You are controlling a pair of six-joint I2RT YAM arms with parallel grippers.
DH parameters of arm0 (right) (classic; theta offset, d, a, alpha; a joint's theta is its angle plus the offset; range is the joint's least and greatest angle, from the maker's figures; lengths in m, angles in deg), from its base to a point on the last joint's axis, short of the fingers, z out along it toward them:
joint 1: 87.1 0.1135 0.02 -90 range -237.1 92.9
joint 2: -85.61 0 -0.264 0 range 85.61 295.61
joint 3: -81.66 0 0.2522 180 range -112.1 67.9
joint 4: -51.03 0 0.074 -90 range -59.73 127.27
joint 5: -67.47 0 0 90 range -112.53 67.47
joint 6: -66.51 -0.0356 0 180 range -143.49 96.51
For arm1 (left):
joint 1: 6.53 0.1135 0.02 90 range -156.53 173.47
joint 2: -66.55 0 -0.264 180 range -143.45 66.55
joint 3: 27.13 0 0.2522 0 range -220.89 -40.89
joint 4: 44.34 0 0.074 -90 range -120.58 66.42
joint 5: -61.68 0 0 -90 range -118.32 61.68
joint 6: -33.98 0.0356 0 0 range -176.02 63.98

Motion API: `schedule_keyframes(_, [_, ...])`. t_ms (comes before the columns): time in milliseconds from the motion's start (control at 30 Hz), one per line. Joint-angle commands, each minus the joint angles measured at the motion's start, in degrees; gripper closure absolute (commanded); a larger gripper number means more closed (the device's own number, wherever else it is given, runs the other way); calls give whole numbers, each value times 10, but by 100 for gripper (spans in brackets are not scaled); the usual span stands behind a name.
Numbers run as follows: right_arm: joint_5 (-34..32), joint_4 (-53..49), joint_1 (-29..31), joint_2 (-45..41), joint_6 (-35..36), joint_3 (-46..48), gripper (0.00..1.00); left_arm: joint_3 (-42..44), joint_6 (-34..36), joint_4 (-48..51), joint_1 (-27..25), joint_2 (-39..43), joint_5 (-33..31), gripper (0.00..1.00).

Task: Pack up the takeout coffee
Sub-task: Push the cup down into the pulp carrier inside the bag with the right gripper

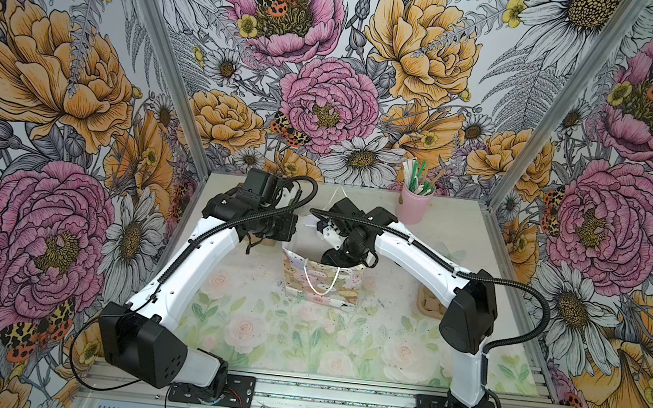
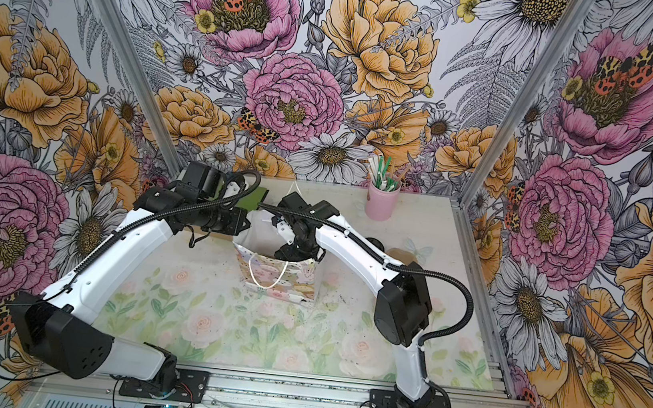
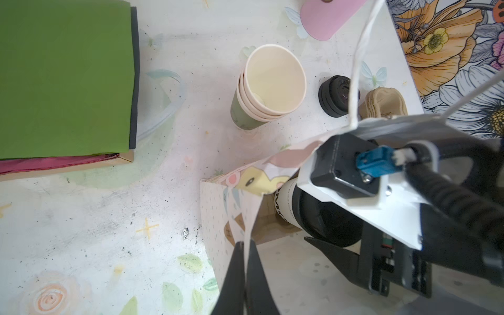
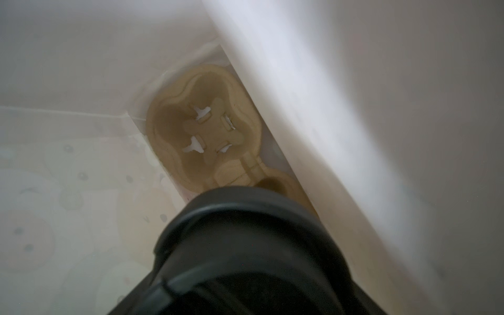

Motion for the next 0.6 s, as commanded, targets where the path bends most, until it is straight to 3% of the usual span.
schedule_keyframes(0, [-14,-2,-3,12,4,3,17,-5,6,-3,2,2,-6,98])
schedule_keyframes(567, [-22,-3,0,22,2,11,16,-5,6,-3,2,3,-7,98])
